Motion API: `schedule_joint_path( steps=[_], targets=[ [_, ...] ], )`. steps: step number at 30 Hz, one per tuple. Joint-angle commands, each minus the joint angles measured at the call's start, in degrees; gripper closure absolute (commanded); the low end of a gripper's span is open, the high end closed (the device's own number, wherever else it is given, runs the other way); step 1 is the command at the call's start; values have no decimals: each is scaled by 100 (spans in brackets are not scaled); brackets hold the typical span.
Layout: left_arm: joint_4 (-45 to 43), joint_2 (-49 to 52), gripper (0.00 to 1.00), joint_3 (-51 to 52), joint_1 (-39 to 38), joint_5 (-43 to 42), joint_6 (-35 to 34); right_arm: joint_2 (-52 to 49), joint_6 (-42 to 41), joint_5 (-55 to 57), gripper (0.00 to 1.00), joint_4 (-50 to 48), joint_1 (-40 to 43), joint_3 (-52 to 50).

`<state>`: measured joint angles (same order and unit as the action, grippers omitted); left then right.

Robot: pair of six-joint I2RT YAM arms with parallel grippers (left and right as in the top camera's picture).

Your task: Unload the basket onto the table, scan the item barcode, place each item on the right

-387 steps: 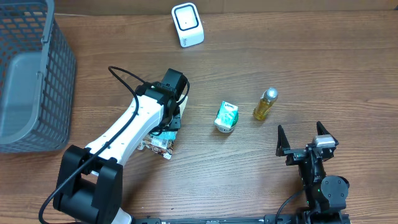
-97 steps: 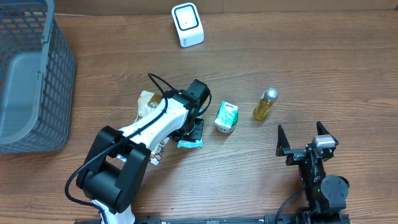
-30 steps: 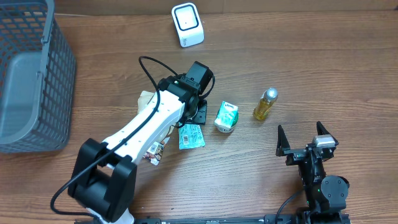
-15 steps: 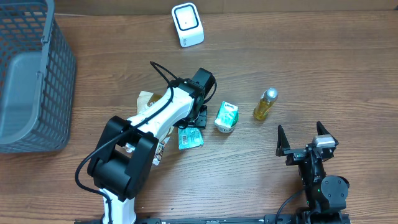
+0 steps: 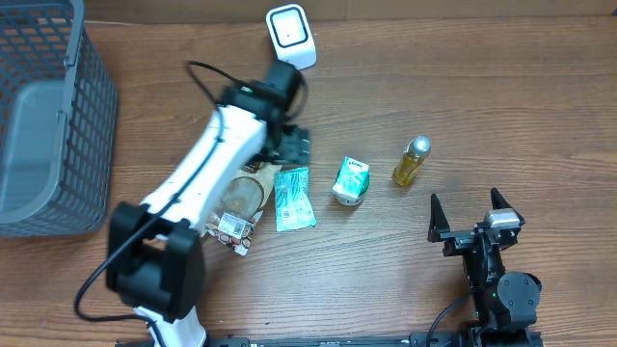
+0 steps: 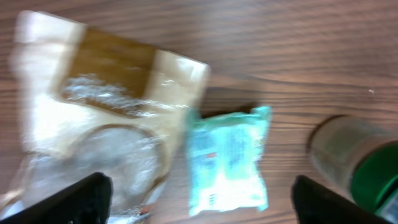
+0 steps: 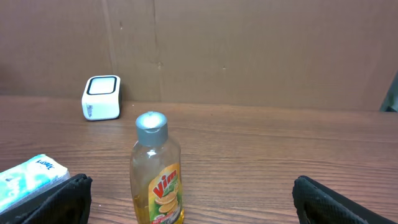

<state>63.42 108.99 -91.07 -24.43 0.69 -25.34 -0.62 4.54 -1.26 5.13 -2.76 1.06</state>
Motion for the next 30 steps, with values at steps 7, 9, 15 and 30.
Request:
schedule_joint_path(
  steps=[7,9,15,30],
  targets=[
    [1073,-184,34,157,1644,935,490,48,4,7,0,-37,-44,-61],
    [999,-184,39,352,1853,1263,321,48,4,7,0,-37,-44,-61],
    [632,-181,57,1158,2339,1231,203,48,4,7,0,-37,-44,-61],
    [107,-179,63,2205,2227,-337,614,48,4,7,0,-35,-44,-61]
  ],
)
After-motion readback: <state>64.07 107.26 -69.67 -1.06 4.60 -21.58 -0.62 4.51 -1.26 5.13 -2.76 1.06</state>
